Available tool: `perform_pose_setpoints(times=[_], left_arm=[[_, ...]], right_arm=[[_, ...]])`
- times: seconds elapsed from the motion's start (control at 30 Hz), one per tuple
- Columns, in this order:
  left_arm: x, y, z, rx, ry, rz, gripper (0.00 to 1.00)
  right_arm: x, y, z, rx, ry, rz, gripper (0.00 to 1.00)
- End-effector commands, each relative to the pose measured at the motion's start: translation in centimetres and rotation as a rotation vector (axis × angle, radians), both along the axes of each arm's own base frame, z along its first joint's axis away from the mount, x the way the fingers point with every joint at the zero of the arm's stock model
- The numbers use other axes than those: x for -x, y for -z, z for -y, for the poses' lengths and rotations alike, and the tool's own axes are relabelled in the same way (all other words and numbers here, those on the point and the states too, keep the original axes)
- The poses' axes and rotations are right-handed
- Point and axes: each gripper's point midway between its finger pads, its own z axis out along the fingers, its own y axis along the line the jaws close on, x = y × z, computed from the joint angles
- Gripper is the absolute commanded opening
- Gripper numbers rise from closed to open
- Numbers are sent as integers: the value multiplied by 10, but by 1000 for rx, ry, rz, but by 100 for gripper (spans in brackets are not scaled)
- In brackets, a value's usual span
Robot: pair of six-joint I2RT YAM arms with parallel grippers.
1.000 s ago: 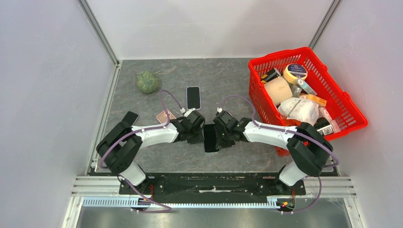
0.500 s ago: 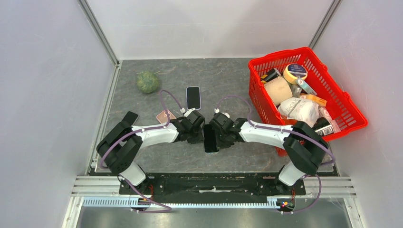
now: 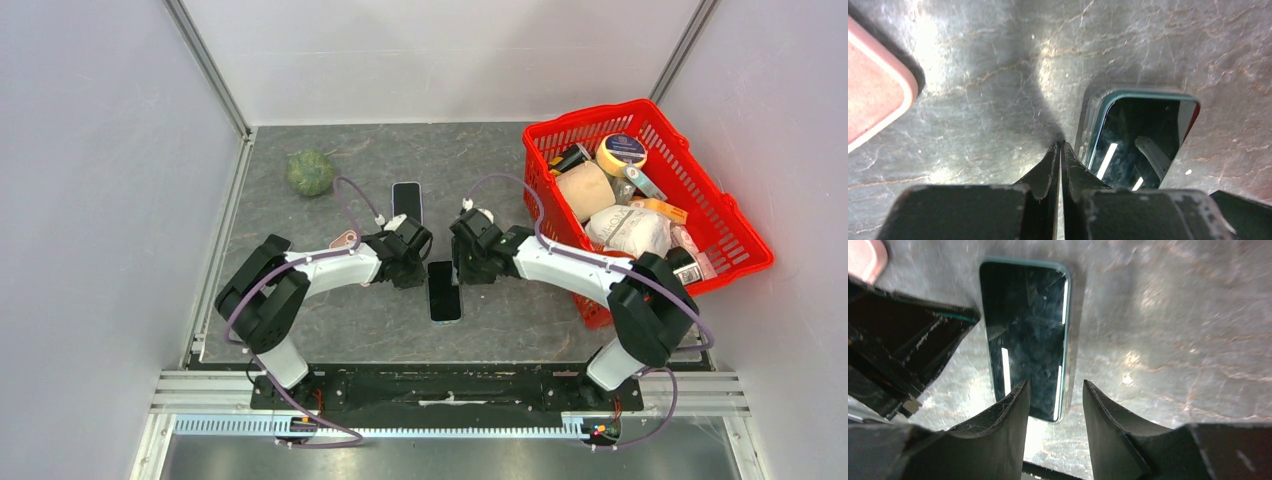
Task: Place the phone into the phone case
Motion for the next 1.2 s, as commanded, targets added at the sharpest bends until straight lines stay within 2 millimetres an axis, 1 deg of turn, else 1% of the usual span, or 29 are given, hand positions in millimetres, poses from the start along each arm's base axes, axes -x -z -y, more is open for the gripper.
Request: perform_pose_setpoints(times=[0.0, 0.1, 0.2, 0.33, 0.57, 0.73, 0.83, 0.93, 1.07, 1.17], left_arm=[[-17, -4, 3, -12, 0, 24, 8], [-21, -1, 7, -3, 10, 16, 8], [-22, 2, 11, -1, 18, 7, 7], [-23, 5, 14, 6, 25, 0, 7], [-23, 8, 17, 11, 30, -13, 7], [-23, 9, 19, 13, 32, -16, 7], [-24, 9, 19, 12, 33, -16, 6], [-24, 10, 20, 13, 33, -20, 6], [-24, 12, 20, 14, 33, -23, 6], [-24, 12, 21, 16, 33, -24, 6]], right_arm=[[-34, -9, -6, -41, 16, 30, 50], [-46, -4, -9, -45, 17, 25, 49], [-52, 0, -13, -45, 11, 24, 49], [-48, 7, -16, -52, 2, -6, 46], [-29, 25, -6, -24, 16, -51, 41], [-11, 40, -4, 3, 10, -74, 37], [-2, 48, -4, 26, 8, -83, 31], [7, 56, -4, 46, 10, -88, 23], [22, 73, -5, 66, 8, -112, 14], [32, 87, -3, 82, 11, -130, 10]])
